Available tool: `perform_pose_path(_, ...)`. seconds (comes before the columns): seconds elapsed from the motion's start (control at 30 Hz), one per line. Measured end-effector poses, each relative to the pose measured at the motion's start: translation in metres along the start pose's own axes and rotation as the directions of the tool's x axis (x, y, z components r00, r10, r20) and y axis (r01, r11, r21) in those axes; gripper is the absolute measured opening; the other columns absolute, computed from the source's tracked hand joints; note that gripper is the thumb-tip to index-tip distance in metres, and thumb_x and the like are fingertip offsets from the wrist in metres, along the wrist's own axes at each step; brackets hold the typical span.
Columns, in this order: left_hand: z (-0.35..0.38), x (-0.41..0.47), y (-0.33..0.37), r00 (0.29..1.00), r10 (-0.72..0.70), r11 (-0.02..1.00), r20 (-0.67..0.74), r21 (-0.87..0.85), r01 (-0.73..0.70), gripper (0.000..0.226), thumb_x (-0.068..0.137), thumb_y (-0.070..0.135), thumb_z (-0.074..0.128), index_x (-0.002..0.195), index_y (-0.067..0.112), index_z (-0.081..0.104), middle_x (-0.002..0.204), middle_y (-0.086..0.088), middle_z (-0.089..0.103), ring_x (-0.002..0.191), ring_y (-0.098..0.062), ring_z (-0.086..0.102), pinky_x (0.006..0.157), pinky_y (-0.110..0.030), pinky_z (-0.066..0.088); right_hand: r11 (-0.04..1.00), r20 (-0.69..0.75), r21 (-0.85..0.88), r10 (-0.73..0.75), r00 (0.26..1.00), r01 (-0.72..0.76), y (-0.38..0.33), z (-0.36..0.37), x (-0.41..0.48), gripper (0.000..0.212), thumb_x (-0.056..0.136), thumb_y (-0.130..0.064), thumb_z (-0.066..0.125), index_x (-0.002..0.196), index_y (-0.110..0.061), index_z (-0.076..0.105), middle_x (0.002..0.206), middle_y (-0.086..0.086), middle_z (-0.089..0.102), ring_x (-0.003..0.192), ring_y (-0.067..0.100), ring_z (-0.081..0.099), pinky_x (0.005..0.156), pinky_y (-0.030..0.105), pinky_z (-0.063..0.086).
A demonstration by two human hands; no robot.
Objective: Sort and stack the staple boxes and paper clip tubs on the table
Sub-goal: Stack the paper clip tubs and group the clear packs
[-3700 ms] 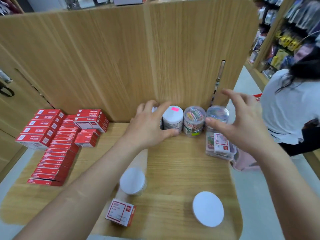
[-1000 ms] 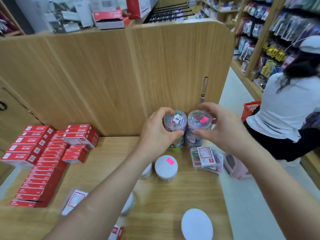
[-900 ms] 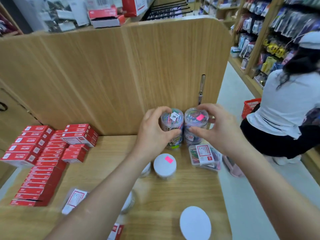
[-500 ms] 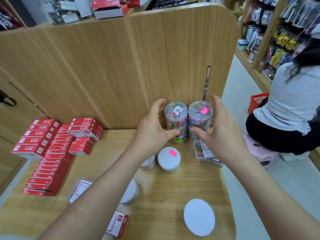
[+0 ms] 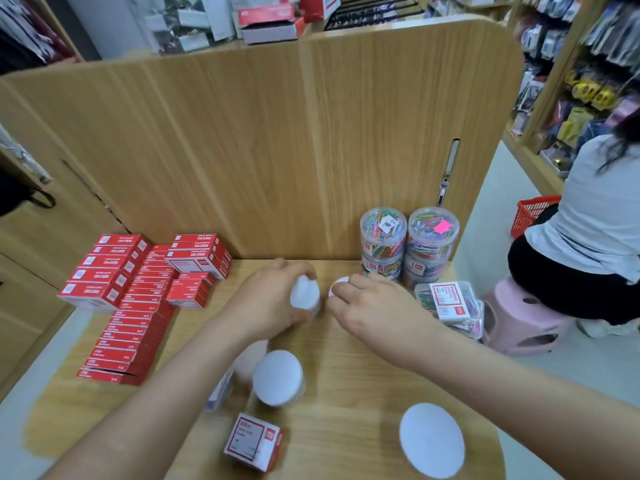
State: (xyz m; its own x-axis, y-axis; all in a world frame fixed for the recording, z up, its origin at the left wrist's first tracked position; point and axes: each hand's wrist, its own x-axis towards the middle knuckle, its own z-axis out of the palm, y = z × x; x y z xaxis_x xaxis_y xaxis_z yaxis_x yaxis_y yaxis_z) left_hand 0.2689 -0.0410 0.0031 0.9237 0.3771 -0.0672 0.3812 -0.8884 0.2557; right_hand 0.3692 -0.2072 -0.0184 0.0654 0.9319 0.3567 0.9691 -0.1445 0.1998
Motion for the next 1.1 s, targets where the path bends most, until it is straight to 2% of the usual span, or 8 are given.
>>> perform_pose_path(0.13, 0.009, 0.017, -0.001, 0.983, -0.058, 0.995, -0.172, -0.090, 0.043, 0.048, 0.073, 0.041, 0.076, 0.111, 0.024, 0.052, 0.112, 0.003, 0.049, 0.097, -0.020, 0.056, 0.067, -0.027, 0.032, 0.998, -0.006, -0.044, 0.048, 0.999, -0.048, 0.003, 0.011, 0.021, 0.008, 0.071, -0.009, 0.064, 0.073, -0.014, 0.058, 0.069, 0.004, 0.058, 0.063, 0.025, 0.058, 0.052, 0.033, 0.043)
perform_pose_path(0.33, 0.027, 0.032, -0.001, 0.960, -0.054, 0.985, -0.275, -0.173, 0.006, 0.049, 0.064, 0.026, 0.079, 0.106, 0.018, 0.056, 0.117, -0.002, 0.046, 0.099, -0.027, 0.056, 0.080, -0.035, 0.048, 0.962, -0.026, -0.174, 0.209, 0.978, -0.211, 0.003, 0.016, 0.027, 0.018, 0.078, -0.009, 0.046, 0.066, -0.012, 0.058, 0.065, 0.004, 0.058, 0.081, 0.026, 0.054, 0.066, 0.037, 0.023)
perform_pose_path(0.43, 0.030, 0.036, 0.007, 0.941, -0.074, 0.980, -0.329, -0.200, 0.007, 0.051, 0.059, 0.036, 0.080, 0.101, 0.018, 0.059, 0.112, -0.004, 0.047, 0.099, -0.028, 0.054, 0.081, -0.040, 0.049, 0.954, -0.011, -0.121, 0.275, 0.961, -0.274, 0.003, 0.014, 0.021, 0.020, 0.081, -0.014, 0.043, 0.073, -0.011, 0.061, 0.081, 0.006, 0.065, 0.088, 0.027, 0.052, 0.066, 0.039, 0.024)
perform_pose_path(0.5, 0.031, 0.038, 0.010, 0.938, -0.087, 0.980, -0.335, -0.198, 0.020, 0.052, 0.061, 0.041, 0.080, 0.101, 0.016, 0.059, 0.109, -0.005, 0.046, 0.099, -0.028, 0.052, 0.082, -0.038, 0.047, 0.956, -0.112, -0.015, 0.291, 0.950, -0.294, 0.003, 0.004, 0.011, 0.021, 0.084, -0.015, 0.044, 0.081, -0.013, 0.064, 0.095, 0.002, 0.068, 0.091, 0.027, 0.054, 0.067, 0.038, 0.029)
perform_pose_path(0.63, 0.031, 0.041, 0.011, 0.945, -0.087, 0.985, -0.315, -0.171, 0.033, 0.056, 0.062, 0.046, 0.083, 0.104, 0.017, 0.059, 0.110, -0.005, 0.046, 0.102, -0.027, 0.048, 0.087, -0.033, 0.041, 0.853, -0.384, 0.195, 0.521, 0.762, -0.484, 0.027, -0.038, -0.012, 0.033, 0.077, -0.007, 0.055, 0.107, -0.015, 0.067, 0.116, 0.002, 0.064, 0.098, 0.031, 0.053, 0.074, 0.040, 0.038)
perform_pose_path(0.73, 0.031, 0.039, 0.012, 0.946, -0.080, 0.991, -0.315, -0.126, 0.041, 0.054, 0.064, 0.047, 0.081, 0.106, 0.020, 0.059, 0.114, -0.005, 0.046, 0.106, -0.027, 0.044, 0.089, -0.030, 0.036, 0.675, -0.260, 0.339, 0.737, 0.624, -0.656, 0.055, -0.043, -0.029, 0.050, 0.081, -0.012, 0.061, 0.130, -0.008, 0.051, 0.129, 0.017, 0.051, 0.112, 0.040, 0.047, 0.094, 0.045, 0.034)
perform_pose_path(0.87, 0.030, 0.039, 0.017, 0.939, -0.019, 0.998, -0.344, -0.058, -0.001, 0.045, 0.068, 0.038, 0.081, 0.105, 0.021, 0.063, 0.117, -0.006, 0.048, 0.105, -0.027, 0.044, 0.091, -0.029, 0.033, 0.563, 0.018, 0.427, 0.777, 0.629, -0.708, 0.060, -0.027, -0.035, 0.064, 0.089, -0.015, 0.062, 0.143, -0.001, 0.031, 0.142, 0.017, 0.044, 0.124, 0.036, 0.045, 0.094, 0.035, 0.031)
perform_pose_path(1.1, 0.028, 0.037, 0.035, 0.932, 0.004, 0.997, -0.362, -0.067, -0.030, 0.037, 0.072, 0.042, 0.074, 0.107, 0.033, 0.065, 0.116, 0.007, 0.052, 0.112, -0.017, 0.044, 0.096, -0.042, 0.035, 0.536, 0.012, 0.475, 0.789, 0.615, -0.697, 0.062, -0.019, -0.037, 0.065, 0.088, -0.022, 0.064, 0.143, -0.008, 0.034, 0.134, 0.011, 0.053, 0.118, 0.035, 0.051, 0.089, 0.041, 0.041)
